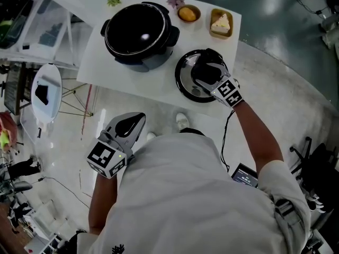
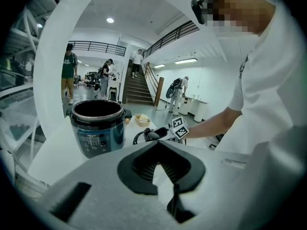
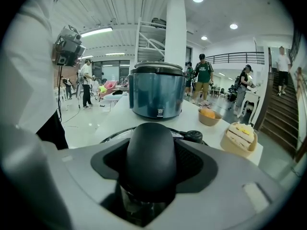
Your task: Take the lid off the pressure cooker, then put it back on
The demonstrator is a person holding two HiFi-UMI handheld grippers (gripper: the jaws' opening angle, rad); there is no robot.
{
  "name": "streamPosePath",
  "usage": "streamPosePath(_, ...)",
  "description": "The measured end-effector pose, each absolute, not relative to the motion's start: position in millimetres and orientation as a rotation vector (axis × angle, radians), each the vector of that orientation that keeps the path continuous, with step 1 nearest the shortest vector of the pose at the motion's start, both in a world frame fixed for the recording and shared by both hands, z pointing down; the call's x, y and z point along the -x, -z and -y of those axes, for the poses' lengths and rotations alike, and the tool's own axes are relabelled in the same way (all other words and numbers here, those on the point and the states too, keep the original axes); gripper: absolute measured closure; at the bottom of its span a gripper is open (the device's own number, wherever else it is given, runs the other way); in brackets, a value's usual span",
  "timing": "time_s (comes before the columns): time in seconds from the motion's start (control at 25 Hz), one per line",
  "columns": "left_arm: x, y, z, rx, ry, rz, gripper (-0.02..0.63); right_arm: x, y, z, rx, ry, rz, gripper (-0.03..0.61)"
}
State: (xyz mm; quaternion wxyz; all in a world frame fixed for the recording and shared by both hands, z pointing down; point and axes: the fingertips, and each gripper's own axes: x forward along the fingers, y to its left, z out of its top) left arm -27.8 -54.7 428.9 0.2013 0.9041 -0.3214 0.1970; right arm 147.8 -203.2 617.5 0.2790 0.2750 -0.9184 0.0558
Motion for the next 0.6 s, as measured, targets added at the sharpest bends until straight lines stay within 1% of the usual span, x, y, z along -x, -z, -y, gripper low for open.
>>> streamPosePath(0.04, 28, -429, 54, -2.525, -0.548, 0.896, 0.607, -148, -617, 203, -0.736, -0.152, 2.462, 0.282)
streamPosePath(0.12, 28, -429, 54, -2.524, -0.544, 0.893, 0.607, -147, -617, 201, -0.728, -0.151, 2.461, 0.249)
streamPosePath(0.28, 30, -431, 55, -2.524, -0.537, 0.891, 0.607, -147, -607, 197, -0.729, -0.146, 2.473, 0.232)
streamPosePath(0.6, 27, -434, 55, -2.531, -0.530, 0.862, 0.607, -170, -586, 186, -0.809, -0.154, 2.478, 0.233)
